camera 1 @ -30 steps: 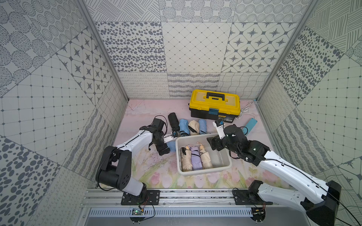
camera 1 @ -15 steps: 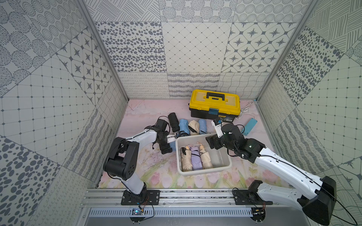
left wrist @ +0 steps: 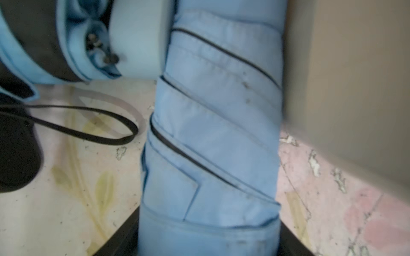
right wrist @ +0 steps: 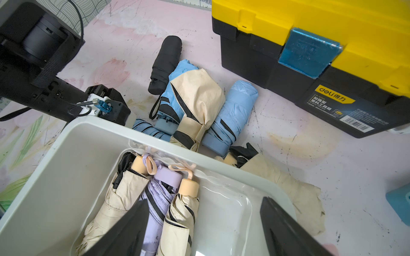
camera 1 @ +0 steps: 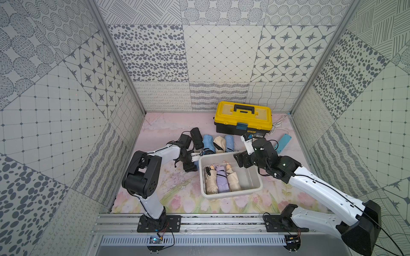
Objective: Put the umbrella into the storage box
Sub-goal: Pick up the umbrella from the center of the board.
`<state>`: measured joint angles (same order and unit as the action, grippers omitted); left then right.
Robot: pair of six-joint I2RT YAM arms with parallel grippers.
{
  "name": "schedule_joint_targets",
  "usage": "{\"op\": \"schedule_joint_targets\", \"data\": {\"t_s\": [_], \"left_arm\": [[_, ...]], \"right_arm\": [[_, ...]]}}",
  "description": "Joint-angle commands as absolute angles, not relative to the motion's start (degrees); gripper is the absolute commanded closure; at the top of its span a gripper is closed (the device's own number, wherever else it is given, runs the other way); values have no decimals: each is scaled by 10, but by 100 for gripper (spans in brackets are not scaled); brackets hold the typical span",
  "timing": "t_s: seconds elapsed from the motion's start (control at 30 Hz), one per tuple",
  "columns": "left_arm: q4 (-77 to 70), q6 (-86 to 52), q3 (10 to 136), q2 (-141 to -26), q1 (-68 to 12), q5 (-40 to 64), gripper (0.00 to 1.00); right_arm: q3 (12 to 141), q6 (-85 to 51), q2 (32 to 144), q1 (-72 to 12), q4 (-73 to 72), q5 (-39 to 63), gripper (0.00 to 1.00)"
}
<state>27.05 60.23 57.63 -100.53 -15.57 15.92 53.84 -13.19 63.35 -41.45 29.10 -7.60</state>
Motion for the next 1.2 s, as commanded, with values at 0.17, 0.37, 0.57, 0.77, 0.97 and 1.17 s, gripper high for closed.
{"op": "schedule_joint_targets", "data": {"t_s": [0.17,0.37,0.57,0.77,0.97,1.17], "left_arm": [[308,629,575,-1000,-158,163,46],[343,634,563,-958,-143,137,49],[387,626,540,-893,-119,113,51],[399,604,516,-839,-84,75,52],[385,545,526,-824,-71,56,53],[362,481,529,-782,-60,44,54]], "right_arm": [[537,-144,621,-412,258,-66,16],[521,-147,602,-411,254,-60,16],[505,-142,587,-411,240,-46,16],[485,-142,570,-411,219,-33,17],[470,-140,546,-412,210,-22,17],[461,-142,512,-412,212,-16,17]]}}
